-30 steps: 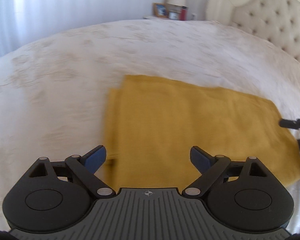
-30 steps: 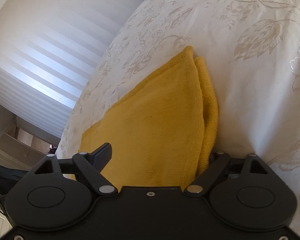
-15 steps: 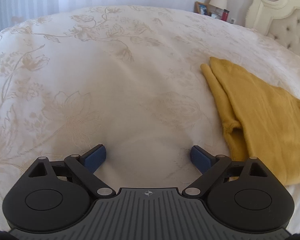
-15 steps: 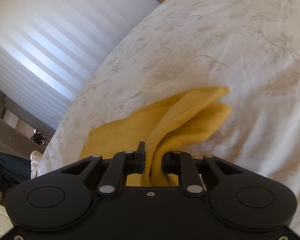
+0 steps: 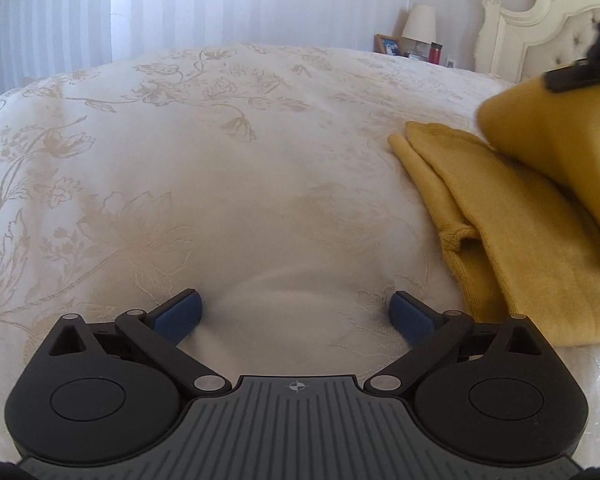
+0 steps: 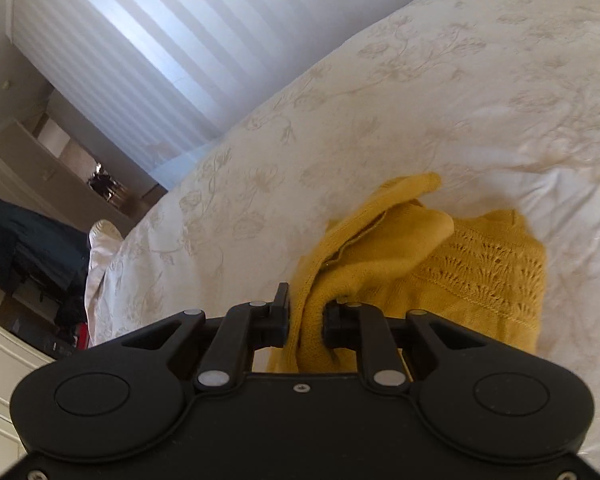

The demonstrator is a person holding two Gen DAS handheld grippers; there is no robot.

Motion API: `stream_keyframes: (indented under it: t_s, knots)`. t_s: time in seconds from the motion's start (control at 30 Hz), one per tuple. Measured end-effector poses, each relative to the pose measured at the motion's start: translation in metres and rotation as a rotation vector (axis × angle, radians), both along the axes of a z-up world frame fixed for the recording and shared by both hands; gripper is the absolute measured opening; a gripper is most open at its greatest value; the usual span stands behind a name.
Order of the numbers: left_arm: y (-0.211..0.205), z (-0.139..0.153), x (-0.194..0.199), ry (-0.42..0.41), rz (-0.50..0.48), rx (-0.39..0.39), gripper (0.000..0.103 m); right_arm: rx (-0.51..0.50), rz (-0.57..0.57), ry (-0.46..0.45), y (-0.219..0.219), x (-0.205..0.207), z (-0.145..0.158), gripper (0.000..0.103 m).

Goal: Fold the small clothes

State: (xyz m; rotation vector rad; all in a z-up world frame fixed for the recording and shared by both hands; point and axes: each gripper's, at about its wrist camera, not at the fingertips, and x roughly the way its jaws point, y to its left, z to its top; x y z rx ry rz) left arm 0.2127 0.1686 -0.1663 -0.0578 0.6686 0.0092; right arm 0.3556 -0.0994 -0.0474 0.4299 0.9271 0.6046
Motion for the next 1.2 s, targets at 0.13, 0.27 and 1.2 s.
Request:
stream_keyframes:
  t_s: [0.13, 0.27, 1.2]
  knots:
    - [0.001, -0.001, -0.001, -0.005, -0.002, -0.010, 0.102, -0.099, 0.027, 0.021, 0.045, -0.004, -0.022, 0.024]
    - [0.002, -0.001, -0.003, -0.013, 0.002, -0.015, 0.102, -0.135, 0.018, 0.031, 0.059, -0.012, -0.034, 0.033]
    - [0.002, 0.000, -0.003, -0.010, 0.001, -0.009, 0.102, -0.182, 0.013, -0.080, 0.026, -0.083, -0.050, 0.051]
